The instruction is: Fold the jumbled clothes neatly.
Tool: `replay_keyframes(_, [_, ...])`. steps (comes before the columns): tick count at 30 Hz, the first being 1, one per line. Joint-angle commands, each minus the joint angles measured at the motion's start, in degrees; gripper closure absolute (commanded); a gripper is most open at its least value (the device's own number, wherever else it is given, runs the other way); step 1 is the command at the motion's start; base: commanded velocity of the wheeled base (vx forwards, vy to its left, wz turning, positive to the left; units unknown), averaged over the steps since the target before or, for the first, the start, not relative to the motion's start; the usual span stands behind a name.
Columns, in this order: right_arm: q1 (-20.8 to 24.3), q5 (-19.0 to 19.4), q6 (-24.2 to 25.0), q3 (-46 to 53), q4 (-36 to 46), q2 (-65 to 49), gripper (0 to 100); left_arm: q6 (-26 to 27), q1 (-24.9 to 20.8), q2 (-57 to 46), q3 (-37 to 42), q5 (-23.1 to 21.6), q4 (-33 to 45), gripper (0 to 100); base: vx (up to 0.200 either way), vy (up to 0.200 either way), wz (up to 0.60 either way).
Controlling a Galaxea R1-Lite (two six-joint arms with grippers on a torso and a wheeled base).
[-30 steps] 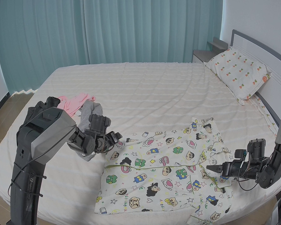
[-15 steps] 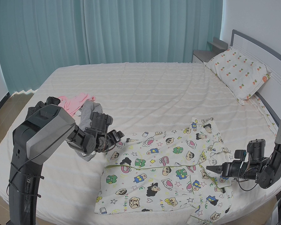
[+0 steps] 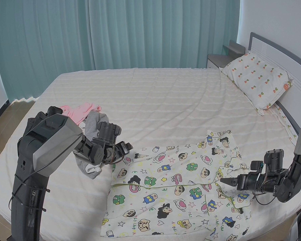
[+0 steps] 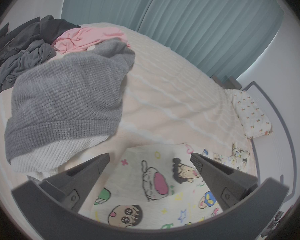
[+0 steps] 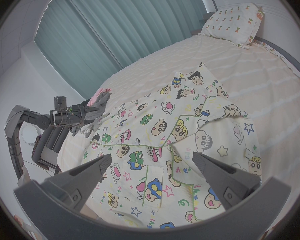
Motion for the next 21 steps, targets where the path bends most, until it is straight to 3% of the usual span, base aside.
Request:
replay_keyframes(1, [0.23,0.03,0.05,0.02,-0.08,0.01,0,0.17,-0.29,3.57,-4.72,-0.29,4.08,0,0.0,0.0,0.0])
replay_keyframes(13, [-0.03,0.2,0.14,-0.07,-0.08,0.01,0,-0.09,-0.99,8.85,-17.2,-0.11,13.22,0,0.0,0.0,0.0])
replay_keyframes(14, [-0.12,0.2,0.14,-0.15,-0.08,0.1,0,-0.09,-0.99,8.94,-17.81,-0.03,14.36,100,0.0,0.0,0.0])
replay_keyframes(21, [-0.03,0.29,0.14,-0.07,-0.08,0.28,0,-0.35,-0.9,8.94,-17.9,0.68,15.94,100,0.0,0.0,0.0])
